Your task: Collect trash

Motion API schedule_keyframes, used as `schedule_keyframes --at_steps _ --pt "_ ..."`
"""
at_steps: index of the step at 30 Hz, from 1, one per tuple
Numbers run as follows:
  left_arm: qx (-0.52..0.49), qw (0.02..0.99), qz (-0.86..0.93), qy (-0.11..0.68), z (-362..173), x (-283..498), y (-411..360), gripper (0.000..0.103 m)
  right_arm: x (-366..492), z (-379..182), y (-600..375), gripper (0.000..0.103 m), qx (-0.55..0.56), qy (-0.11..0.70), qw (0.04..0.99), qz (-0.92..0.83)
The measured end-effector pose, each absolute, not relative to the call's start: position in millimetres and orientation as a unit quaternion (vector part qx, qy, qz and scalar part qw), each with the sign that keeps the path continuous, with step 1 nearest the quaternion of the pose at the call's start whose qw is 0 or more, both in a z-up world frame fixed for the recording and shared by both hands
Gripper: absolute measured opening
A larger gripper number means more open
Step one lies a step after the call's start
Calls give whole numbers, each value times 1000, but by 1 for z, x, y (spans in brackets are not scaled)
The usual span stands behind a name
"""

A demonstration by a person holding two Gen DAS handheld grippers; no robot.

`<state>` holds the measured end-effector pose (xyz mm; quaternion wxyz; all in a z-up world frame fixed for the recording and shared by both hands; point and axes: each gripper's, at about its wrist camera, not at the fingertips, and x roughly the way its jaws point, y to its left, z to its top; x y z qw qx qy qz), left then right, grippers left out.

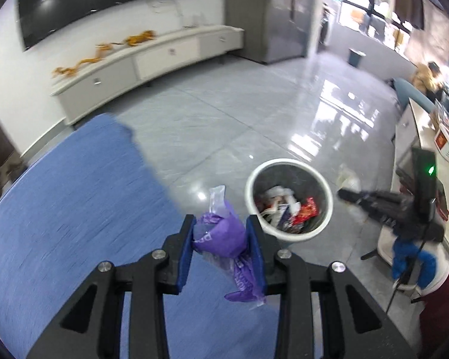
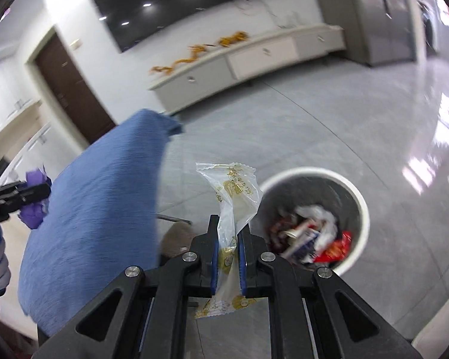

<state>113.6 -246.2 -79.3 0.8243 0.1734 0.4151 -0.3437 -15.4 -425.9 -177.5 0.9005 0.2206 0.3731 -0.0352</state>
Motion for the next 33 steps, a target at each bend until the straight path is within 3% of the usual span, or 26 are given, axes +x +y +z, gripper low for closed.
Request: schedule_keyframes --at_steps 11,16,18,20,27,33 --pt "166 765 -395 480 -150 167 -402 35 28 -253 -499 16 283 404 866 -83" --pt "172 747 -400 502 -186 176 -439 39 40 -281 -513 28 290 426 851 -99" --pt "169 744 -399 509 -197 181 -445 46 41 -291 -519 28 296 430 847 -103" --pt "165 745 -401 507 -200 182 -445 54 45 -300 -524 39 299 436 842 -110" --pt "146 767 -395 484 -178 182 -418 54 48 -306 -525 46 289 445 839 -126" --pt "168 810 -362 429 -140 161 -355 54 44 -276 -502 54 234 442 856 -132"
